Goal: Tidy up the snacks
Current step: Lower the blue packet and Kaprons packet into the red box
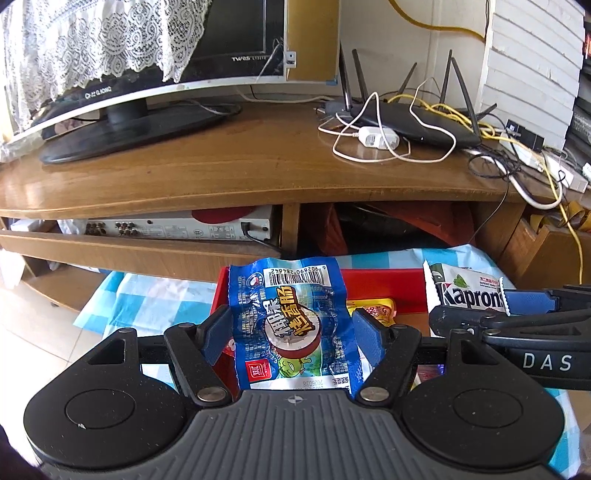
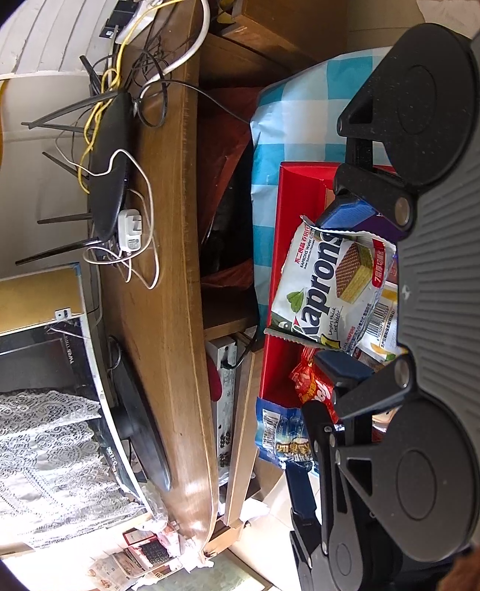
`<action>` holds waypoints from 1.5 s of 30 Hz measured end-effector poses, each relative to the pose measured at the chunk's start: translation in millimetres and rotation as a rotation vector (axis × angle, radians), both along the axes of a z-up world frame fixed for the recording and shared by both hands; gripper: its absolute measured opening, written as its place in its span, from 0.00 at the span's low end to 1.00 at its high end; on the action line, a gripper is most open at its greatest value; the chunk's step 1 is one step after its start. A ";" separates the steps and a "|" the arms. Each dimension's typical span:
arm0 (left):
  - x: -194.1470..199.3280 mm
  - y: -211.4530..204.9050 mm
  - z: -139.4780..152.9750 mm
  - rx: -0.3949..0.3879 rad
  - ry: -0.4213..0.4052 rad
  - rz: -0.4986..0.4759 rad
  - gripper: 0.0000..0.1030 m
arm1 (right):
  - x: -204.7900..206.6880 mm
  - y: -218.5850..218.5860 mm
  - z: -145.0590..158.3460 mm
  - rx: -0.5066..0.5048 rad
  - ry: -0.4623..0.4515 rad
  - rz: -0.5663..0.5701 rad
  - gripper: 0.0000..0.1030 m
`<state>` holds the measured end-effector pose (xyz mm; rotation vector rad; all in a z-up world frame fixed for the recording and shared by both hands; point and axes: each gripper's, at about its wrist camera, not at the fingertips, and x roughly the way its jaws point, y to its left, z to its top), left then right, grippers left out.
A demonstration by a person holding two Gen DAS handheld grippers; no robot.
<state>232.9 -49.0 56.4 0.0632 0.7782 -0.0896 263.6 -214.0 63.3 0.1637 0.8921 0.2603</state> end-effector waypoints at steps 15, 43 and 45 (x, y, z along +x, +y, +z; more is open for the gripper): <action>15.4 -0.4 -12.9 0.021 0.039 0.008 0.72 | 16.1 0.4 -16.7 0.001 0.055 -0.008 0.74; 30.3 -0.1 -38.0 0.047 0.104 0.017 0.72 | 31.5 4.2 -44.5 0.001 0.133 -0.008 0.74; 31.7 0.3 -39.5 0.047 0.110 0.018 0.72 | 32.3 4.1 -46.6 0.003 0.139 -0.008 0.74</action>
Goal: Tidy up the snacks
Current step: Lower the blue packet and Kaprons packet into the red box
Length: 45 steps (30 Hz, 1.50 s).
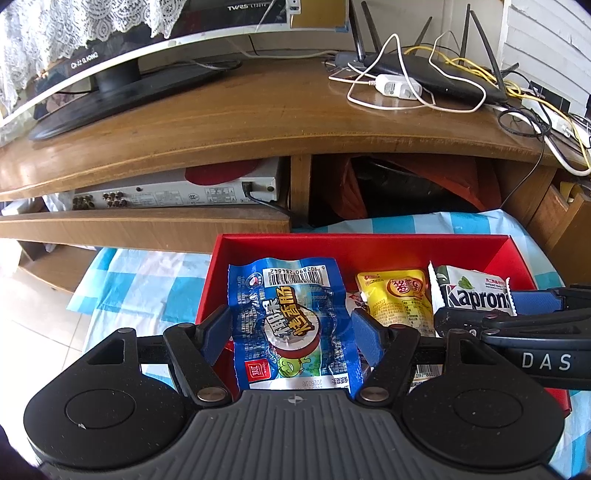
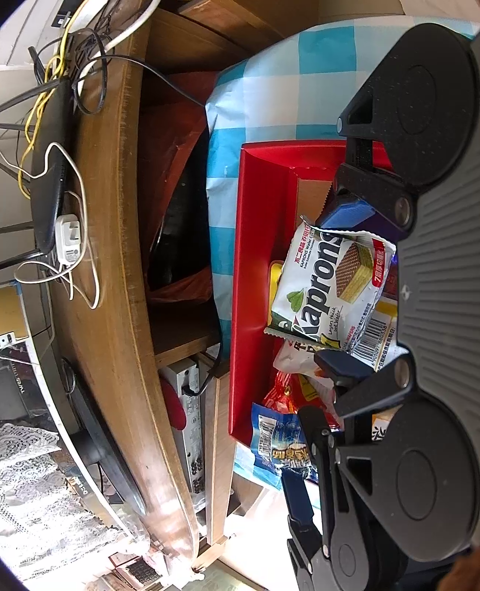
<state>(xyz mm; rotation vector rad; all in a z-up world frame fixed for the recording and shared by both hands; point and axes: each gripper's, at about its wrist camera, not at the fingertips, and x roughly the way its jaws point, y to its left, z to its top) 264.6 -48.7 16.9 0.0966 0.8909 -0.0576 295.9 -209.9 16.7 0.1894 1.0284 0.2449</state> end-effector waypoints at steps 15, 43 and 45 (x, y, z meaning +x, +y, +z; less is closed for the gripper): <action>5.9 3.2 -12.5 0.004 0.044 0.007 0.72 | 6.3 2.2 -16.1 0.005 0.037 0.011 0.75; 2.3 0.2 -14.5 0.028 0.056 0.000 0.74 | 2.9 2.3 -20.3 -0.014 0.052 0.013 0.76; 1.5 0.4 -13.1 0.027 0.057 0.000 0.75 | 2.9 1.6 -19.1 -0.012 0.055 0.014 0.76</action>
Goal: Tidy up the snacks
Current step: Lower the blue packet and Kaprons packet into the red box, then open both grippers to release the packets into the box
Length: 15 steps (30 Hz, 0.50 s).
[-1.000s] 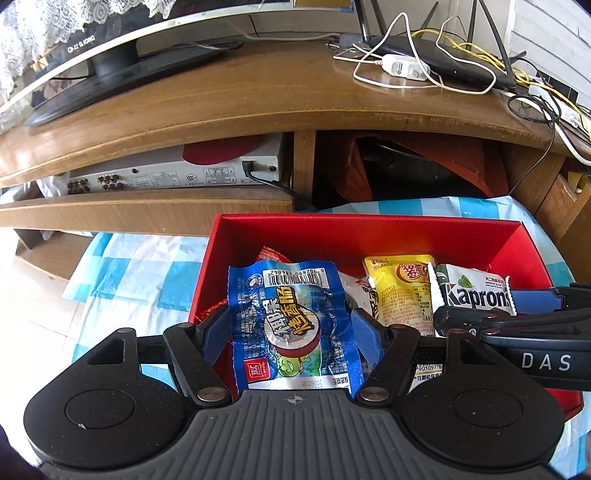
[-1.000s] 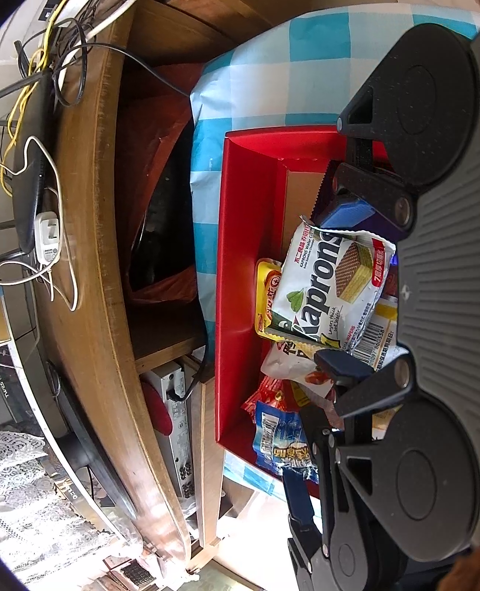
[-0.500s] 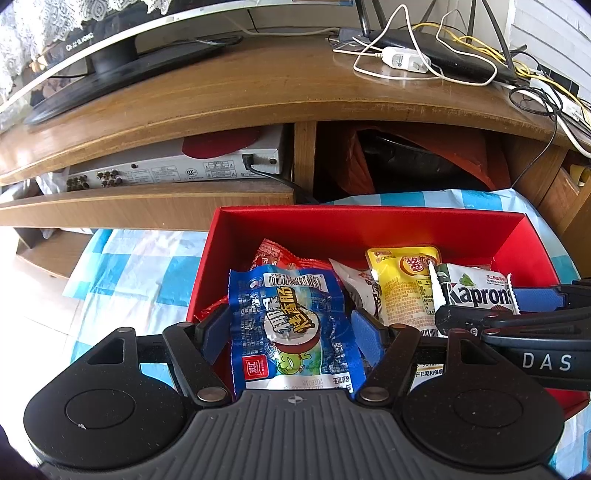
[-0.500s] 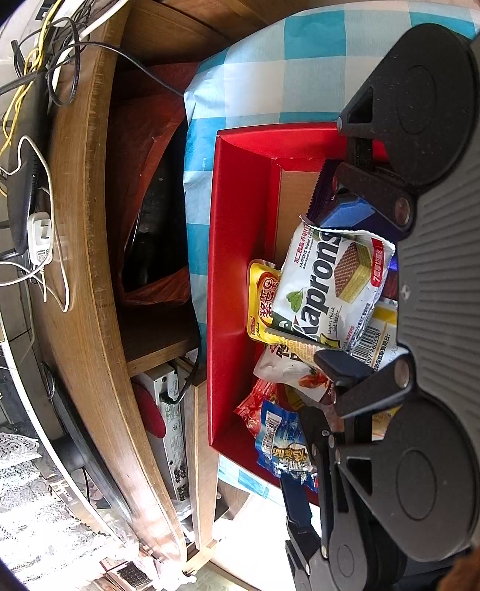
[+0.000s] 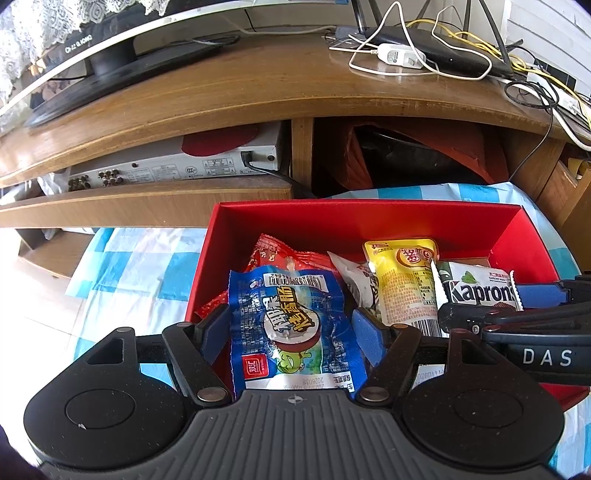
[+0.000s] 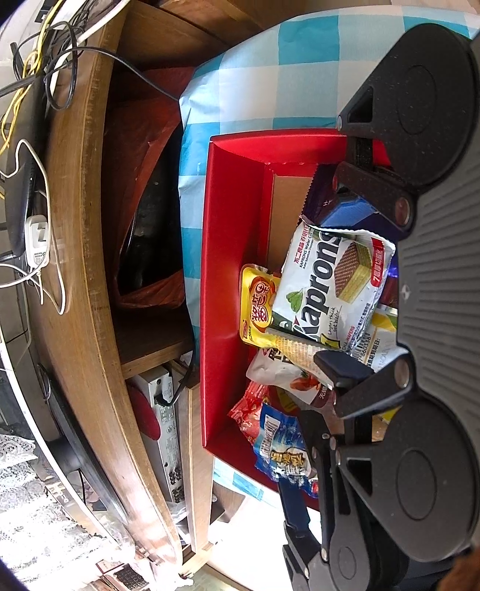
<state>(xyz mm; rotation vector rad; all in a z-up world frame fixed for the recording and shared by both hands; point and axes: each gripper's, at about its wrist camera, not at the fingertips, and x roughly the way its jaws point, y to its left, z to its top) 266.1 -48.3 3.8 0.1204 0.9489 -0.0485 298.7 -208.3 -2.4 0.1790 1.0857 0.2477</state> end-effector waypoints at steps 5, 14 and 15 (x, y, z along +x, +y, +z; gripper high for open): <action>-4.4 0.5 2.5 0.004 0.001 0.003 0.76 | -5.5 0.4 3.2 -0.005 -0.003 0.000 0.76; -16.8 0.7 10.4 0.019 -0.015 -0.004 0.77 | -16.5 1.0 10.9 -0.007 -0.012 0.005 0.78; -18.4 0.9 11.5 0.018 -0.016 -0.004 0.77 | -18.3 1.1 12.4 -0.009 -0.015 0.005 0.78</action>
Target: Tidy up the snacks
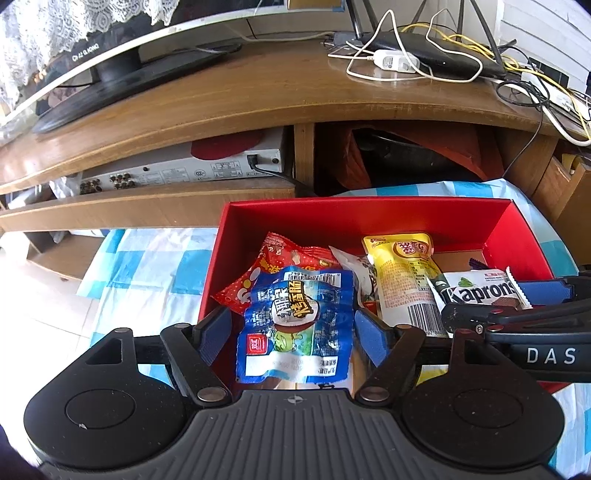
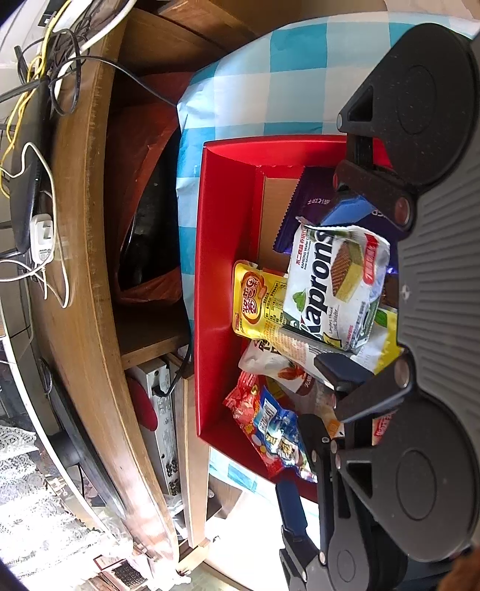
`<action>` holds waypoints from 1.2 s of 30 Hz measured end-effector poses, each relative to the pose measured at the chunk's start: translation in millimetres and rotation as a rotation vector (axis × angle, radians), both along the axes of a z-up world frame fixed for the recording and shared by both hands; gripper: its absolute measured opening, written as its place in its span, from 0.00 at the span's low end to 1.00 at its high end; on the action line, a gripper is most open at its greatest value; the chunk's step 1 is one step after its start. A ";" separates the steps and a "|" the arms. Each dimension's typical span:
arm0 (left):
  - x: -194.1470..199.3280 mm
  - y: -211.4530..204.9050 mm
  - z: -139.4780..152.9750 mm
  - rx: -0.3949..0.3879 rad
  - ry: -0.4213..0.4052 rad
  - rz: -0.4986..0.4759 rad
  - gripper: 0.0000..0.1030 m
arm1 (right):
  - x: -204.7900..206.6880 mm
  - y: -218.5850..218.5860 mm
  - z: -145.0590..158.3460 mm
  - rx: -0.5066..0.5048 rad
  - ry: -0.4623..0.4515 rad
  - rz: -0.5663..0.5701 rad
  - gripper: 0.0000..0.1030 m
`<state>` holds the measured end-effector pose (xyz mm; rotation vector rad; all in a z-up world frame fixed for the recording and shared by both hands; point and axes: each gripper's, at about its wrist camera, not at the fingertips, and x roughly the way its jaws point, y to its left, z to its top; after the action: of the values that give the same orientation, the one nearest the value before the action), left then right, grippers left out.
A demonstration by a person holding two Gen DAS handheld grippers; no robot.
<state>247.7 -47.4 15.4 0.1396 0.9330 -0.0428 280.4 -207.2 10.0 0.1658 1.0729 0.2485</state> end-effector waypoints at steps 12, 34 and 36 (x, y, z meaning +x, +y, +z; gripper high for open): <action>-17.5 2.4 8.7 -0.014 -0.007 -0.002 0.82 | -16.1 -1.4 9.8 -0.017 -0.010 0.006 0.79; -85.6 16.7 20.1 -0.079 -0.027 0.039 0.99 | -94.5 -7.4 30.6 -0.004 -0.018 0.005 0.79; -93.6 20.6 23.9 -0.115 -0.044 0.045 1.00 | -102.5 -8.7 33.4 0.005 -0.023 0.003 0.79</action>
<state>154.0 -26.8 39.3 0.0131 0.8872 -0.0512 177.9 -215.9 43.4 0.1655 1.0499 0.2552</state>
